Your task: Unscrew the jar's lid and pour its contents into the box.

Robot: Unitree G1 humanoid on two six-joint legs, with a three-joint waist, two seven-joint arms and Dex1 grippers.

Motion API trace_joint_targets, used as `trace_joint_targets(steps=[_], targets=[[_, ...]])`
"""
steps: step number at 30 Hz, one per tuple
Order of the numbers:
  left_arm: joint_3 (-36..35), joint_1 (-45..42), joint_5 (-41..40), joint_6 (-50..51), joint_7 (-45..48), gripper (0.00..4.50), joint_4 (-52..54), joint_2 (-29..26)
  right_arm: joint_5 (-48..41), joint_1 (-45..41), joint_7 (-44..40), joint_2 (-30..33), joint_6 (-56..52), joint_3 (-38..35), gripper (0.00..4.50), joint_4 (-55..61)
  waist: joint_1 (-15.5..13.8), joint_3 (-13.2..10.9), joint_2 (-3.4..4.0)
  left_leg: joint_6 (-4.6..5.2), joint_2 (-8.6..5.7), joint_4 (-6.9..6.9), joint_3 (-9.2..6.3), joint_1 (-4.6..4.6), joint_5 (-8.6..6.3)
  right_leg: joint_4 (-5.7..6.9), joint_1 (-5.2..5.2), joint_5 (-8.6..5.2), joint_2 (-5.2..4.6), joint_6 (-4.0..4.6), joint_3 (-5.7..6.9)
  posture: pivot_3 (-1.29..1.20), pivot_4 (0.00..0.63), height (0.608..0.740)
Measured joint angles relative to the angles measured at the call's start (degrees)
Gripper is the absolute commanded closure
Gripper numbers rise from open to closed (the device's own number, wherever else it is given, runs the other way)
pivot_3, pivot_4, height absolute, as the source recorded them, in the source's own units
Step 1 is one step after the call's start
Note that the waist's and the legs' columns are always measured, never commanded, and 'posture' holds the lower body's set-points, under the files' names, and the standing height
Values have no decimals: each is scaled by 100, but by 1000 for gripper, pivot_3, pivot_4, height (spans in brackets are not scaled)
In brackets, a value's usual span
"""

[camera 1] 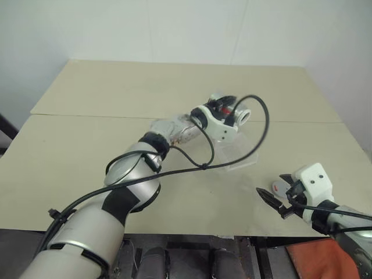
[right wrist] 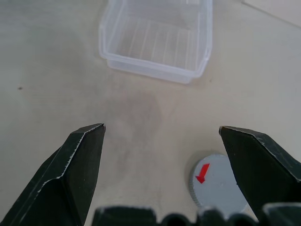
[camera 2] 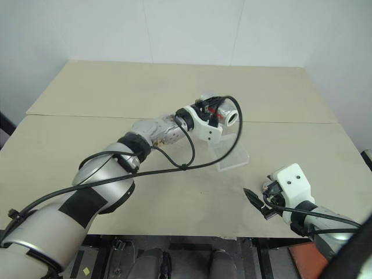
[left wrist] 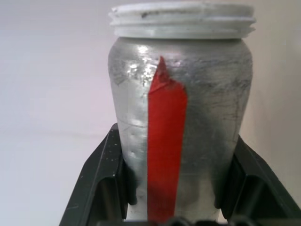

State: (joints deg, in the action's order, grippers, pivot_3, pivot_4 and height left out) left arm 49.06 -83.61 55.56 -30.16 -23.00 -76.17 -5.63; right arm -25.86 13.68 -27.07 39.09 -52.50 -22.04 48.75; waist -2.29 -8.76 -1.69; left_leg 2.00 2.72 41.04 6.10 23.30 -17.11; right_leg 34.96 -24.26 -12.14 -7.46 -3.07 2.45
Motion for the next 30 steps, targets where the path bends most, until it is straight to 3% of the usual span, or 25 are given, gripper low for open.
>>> trace_joint_targets(steps=[3,8,20,24,30], targets=[[830,-115,892,272,-1006,2503,-149,98,-12,74,5,32,-31,-121,11,94,-4,-1,-1,0,0,1,1,2,0,2,-3,-1,0,-1,0,0,150,740],[1566,-118,1682,537,-1474,2503,-348,236,-250,-141,23,70,-275,-352,11,320,9,-4,-7,-1,2,6,1,7,1,7,-12,-1,0,1,-1,0,150,740],[2047,-205,2309,850,-1774,2503,-456,289,-454,-178,213,49,-300,-354,11,411,-13,-5,-9,10,6,39,1,23,-6,16,-14,-1,-3,0,3,0,150,740],[1592,-283,1904,714,-1510,2503,-454,256,-404,-311,396,-26,-299,-91,11,397,-7,-5,-9,10,7,37,1,26,-6,16,-18,-1,-3,0,3,0,150,740],[-664,80,-291,-47,235,2503,-425,-26,-346,-209,464,-53,-294,23,11,383,11,-3,-5,-2,12,61,4,33,1,28,-21,-1,-3,0,5,0,150,740]])
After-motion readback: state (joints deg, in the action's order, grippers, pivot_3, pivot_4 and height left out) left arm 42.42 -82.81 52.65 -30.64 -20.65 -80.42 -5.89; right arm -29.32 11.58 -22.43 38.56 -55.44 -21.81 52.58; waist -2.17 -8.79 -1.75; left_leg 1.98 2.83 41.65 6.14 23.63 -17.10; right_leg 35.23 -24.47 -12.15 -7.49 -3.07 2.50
